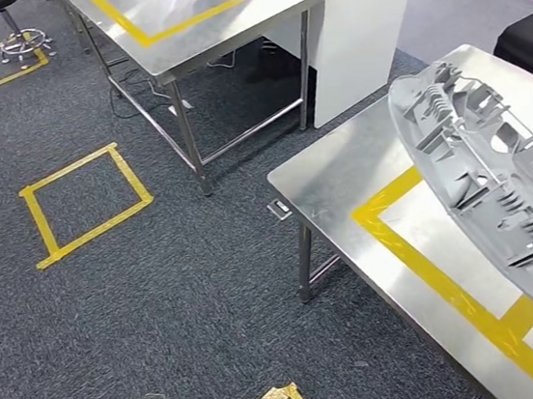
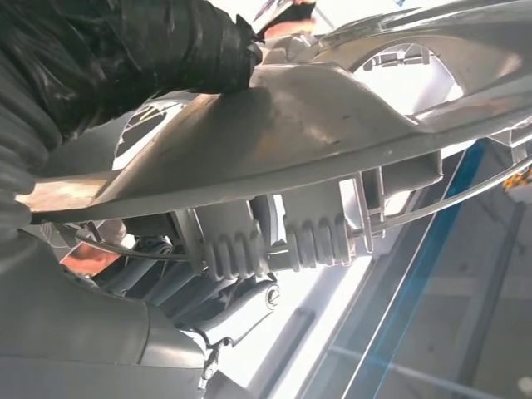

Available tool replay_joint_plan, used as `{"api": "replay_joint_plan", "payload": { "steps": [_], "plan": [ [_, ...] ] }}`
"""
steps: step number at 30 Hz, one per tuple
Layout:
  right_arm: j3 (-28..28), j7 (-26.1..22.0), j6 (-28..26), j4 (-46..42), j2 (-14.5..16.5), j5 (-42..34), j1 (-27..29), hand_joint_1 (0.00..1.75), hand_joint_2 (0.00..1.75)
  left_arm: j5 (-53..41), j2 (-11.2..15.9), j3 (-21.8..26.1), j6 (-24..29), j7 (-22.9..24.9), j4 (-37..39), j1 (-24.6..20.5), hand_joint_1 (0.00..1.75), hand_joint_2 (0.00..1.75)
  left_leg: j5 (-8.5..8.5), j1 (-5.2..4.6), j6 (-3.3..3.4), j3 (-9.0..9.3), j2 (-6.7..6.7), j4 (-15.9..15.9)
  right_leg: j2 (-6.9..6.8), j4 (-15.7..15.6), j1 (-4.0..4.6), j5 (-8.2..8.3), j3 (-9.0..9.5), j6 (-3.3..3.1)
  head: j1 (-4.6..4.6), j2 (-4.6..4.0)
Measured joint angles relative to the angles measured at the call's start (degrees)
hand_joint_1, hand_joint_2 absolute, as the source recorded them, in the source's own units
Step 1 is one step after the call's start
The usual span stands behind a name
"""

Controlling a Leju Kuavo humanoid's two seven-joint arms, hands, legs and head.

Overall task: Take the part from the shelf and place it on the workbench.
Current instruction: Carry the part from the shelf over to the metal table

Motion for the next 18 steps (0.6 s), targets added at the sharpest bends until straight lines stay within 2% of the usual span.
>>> {"api": "replay_joint_plan", "payload": {
  "steps": [1,2,4,6,7,8,9,10,11,12,13,15,16,17,18],
  "plan": [
    [0.0,0.0,0.0,0.0,0.0,0.0,0.0,1.75,1.75,0.0,0.0,0.0,0.0,0.0,0.0,0.0,0.0,0.0,-0.2,-0.15,-0.33,0.1,0.4,0.1,-0.63,-2.5,0.11,0.54,1.45,-0.32,-0.06,0.0],
    [0.0,0.0,0.0,0.0,0.0,0.0,0.0,1.75,1.75,0.0,0.0,0.1,0.0,0.0,0.0,-0.1,0.0,0.0,-0.31,-0.29,-0.61,0.18,0.78,0.2,-0.85,-3.5,0.29,0.47,2.02,-0.76,-0.11,0.0],
    [0.0,0.0,0.0,0.0,0.0,0.0,0.1,1.75,1.75,0.0,0.0,0.2,0.0,0.0,0.0,-0.2,0.0,0.0,-0.51,-0.22,-1.12,0.31,1.48,0.3,0.24,-3.5,0.51,0.56,1.99,-1.81,-0.22,0.0],
    [0.0,0.0,0.0,-0.2,0.0,0.0,0.2,1.75,1.75,0.0,-0.1,0.2,0.0,0.0,-0.1,-0.3,0.0,0.0,-1.89,0.11,-1.68,-0.19,0.13,1.9,1.2,-3.6,0.48,0.72,1.97,-2.62,-0.39,0.0],
    [0.0,0.0,0.0,-0.2,0.0,0.0,0.1,1.75,1.75,0.0,-0.1,0.2,0.0,0.0,-0.1,-0.3,0.0,0.0,-3.42,0.24,-1.87,-1.2,-1.14,4.3,1.65,-3.7,0.43,0.79,2.01,-2.99,-0.54,0.0],
    [0.0,0.0,0.0,-0.3,0.0,0.0,0.1,1.75,1.75,0.0,-0.1,0.2,0.0,0.0,-0.1,-0.3,0.0,0.0,-5.38,0.3,-1.92,-2.85,-2.42,8.1,2.14,-3.7,0.49,0.8,2.01,-3.25,-0.67,0.0],
    [0.0,0.0,0.0,-0.3,0.0,0.0,0.1,1.75,1.75,0.0,-0.1,0.3,0.0,0.0,-0.1,-0.2,0.0,0.0,-7.26,0.31,-1.87,-4.87,-3.1,12.5,2.71,-3.7,0.6,0.8,2.01,-3.45,-0.73,0.0],
    [0.0,0.0,0.0,-0.3,0.1,0.0,0.1,1.75,1.75,0.0,-0.1,0.3,0.0,0.0,-0.1,0.0,0.0,0.0,-8.45,0.3,-1.76,-6.68,-3.36,16.1,3.37,-3.7,0.74,0.8,2.02,-3.58,-0.74,0.0],
    [0.0,0.0,0.0,-0.3,0.1,0.0,0.1,1.75,1.75,0.0,-0.1,0.3,0.0,0.0,-0.1,0.1,0.0,0.0,-8.56,0.26,-1.56,-7.78,-3.46,18.0,4.07,-3.7,0.9,0.8,2.05,-3.65,-0.73,0.0],
    [0.0,0.0,0.0,-0.3,0.1,0.0,0.1,1.75,1.75,0.0,-0.1,0.3,0.0,0.0,-0.1,0.2,0.0,0.0,-7.43,0.19,-1.27,-7.81,-3.56,17.6,4.77,-3.6,1.03,0.81,2.11,-3.69,-0.73,0.0],
    [0.0,0.0,0.0,-0.3,0.1,0.0,0.1,1.75,1.75,0.0,-0.1,0.3,0.0,0.0,-0.1,0.2,0.0,0.0,-5.31,0.07,-0.89,-6.76,-3.82,14.8,5.45,-3.6,1.12,0.82,2.21,-3.71,-0.72,0.0],
    [0.0,0.0,0.0,-0.3,0.1,0.0,0.1,1.75,1.75,0.0,0.1,0.3,0.0,0.0,-0.1,0.1,0.0,0.0,-0.99,-0.24,0.01,-3.39,-5.59,6.6,6.65,-3.6,1.19,0.81,2.3,-3.63,-0.7,0.0],
    [0.0,0.0,0.0,-0.3,0.1,0.0,0.1,1.75,1.75,0.0,0.1,0.3,0.0,0.0,-0.1,0.1,0.0,0.0,0.14,-0.38,0.28,-2.07,-6.47,3.5,7.2,-3.5,1.15,0.85,2.16,-3.47,-0.7,0.0],
    [0.0,0.0,0.0,-0.3,0.1,0.0,0.1,1.75,1.75,0.0,0.2,0.3,0.0,0.0,-0.1,0.0,0.0,0.0,0.51,-0.48,0.45,-1.4,-7.12,1.7,7.72,-3.4,1.05,0.94,1.92,-3.21,-0.68,0.0],
    [0.0,0.0,0.0,-0.3,0.1,0.0,0.2,1.75,1.75,0.0,0.2,0.3,0.0,0.0,-0.1,0.0,0.0,0.0,0.34,-0.54,0.51,-1.24,-7.2,1.2,8.22,-3.5,0.95,1.06,1.68,-2.86,-0.69,0.0]
  ]
}}
